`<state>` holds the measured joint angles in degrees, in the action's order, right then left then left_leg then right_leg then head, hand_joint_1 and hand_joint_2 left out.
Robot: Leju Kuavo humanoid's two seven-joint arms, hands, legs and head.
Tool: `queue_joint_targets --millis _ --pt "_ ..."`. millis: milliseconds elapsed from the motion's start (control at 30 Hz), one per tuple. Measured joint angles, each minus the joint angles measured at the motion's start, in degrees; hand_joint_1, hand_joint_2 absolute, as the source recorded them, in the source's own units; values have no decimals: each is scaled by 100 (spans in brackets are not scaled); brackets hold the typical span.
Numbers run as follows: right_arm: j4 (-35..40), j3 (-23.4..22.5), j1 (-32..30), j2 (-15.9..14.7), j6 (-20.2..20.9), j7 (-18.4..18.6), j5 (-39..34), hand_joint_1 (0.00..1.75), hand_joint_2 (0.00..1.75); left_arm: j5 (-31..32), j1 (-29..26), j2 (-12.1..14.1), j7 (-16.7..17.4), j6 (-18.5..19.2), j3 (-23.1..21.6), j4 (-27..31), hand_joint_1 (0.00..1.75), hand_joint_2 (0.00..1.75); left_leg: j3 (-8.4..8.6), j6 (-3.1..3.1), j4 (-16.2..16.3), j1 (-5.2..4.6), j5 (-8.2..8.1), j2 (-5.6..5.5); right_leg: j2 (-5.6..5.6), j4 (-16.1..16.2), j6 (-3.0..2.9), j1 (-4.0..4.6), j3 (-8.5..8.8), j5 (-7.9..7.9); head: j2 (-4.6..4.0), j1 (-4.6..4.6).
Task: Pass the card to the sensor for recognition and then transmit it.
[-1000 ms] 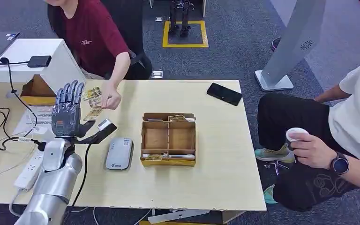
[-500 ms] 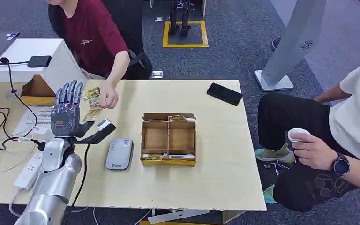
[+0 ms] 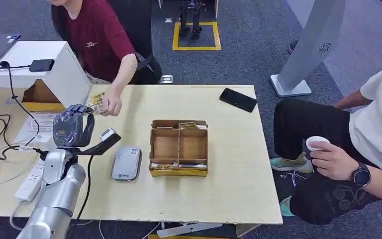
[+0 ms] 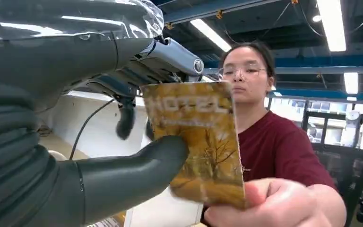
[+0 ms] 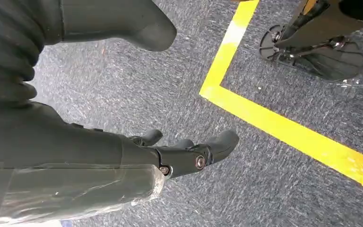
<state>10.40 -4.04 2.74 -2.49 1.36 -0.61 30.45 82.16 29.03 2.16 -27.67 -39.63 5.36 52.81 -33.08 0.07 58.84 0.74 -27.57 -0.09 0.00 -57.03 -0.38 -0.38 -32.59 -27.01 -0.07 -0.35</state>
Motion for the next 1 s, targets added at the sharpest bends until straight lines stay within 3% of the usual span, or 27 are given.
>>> queue_joint_targets --millis 733,900,1000 --pt "0 -2 0 2 13 0 24 0 175 -53 1 -61 -112 0 192 -74 175 175 0 0 0 0 0 0 0 0 0 0 0 0 0 0" --pt "0 -13 -1 2 22 -9 74 0 175 -701 62 -153 -682 0 426 -250 175 175 1 0 0 0 0 0 0 1 0 0 -1 0 0 0" --pt "0 -28 0 7 7 -28 85 0 175 -1928 282 -238 -1078 75 562 -783 175 175 1 0 0 0 0 -4 -4 1 0 0 1 0 0 0"
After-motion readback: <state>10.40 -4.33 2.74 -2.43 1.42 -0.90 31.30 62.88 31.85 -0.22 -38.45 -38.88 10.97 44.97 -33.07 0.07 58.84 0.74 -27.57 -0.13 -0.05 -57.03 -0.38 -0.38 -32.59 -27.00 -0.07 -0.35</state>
